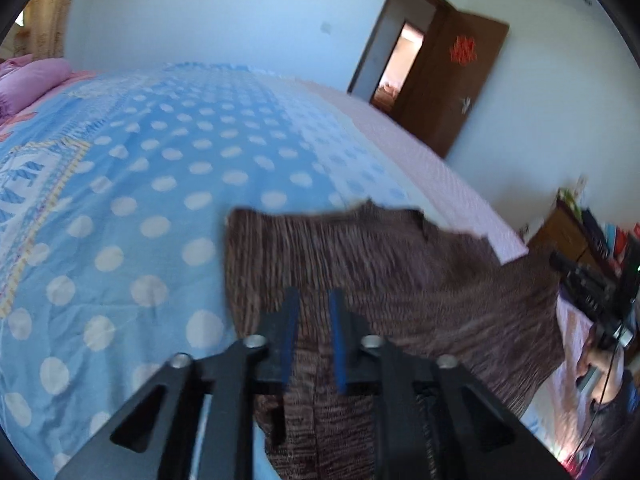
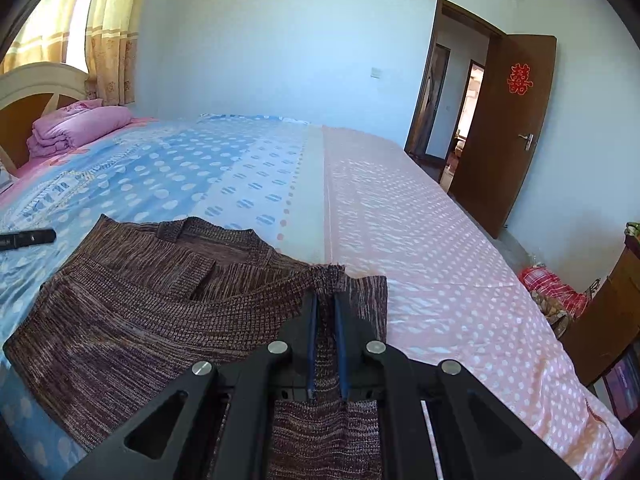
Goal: Fold small clothes
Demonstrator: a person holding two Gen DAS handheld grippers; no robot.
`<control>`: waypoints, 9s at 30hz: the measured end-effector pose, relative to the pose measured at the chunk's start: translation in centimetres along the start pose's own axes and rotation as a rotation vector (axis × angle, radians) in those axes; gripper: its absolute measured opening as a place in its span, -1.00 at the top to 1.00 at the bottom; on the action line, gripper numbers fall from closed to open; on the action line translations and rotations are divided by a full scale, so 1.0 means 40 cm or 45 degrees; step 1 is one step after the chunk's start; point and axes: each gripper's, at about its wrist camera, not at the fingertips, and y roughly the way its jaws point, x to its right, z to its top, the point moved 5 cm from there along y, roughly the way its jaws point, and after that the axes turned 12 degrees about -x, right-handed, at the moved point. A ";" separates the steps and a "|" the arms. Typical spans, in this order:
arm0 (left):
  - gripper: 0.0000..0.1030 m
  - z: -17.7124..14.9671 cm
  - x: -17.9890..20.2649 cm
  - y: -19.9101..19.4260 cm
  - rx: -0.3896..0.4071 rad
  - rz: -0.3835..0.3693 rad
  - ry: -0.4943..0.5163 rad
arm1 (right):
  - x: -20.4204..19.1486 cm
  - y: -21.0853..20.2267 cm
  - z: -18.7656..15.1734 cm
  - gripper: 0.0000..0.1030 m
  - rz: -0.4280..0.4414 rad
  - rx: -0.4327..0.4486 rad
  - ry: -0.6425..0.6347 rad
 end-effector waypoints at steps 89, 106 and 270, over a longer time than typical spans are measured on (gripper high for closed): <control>0.54 0.157 -0.122 0.197 -0.016 0.200 -0.320 | 0.080 0.384 0.114 0.10 -0.037 -0.237 0.172; -0.24 -0.124 0.015 -0.010 0.089 0.125 -0.149 | 0.144 0.058 -0.221 0.10 0.302 -0.233 0.364; 0.97 -0.032 0.304 0.201 0.108 -0.249 -0.113 | -0.452 0.414 0.170 0.84 1.159 -0.517 0.057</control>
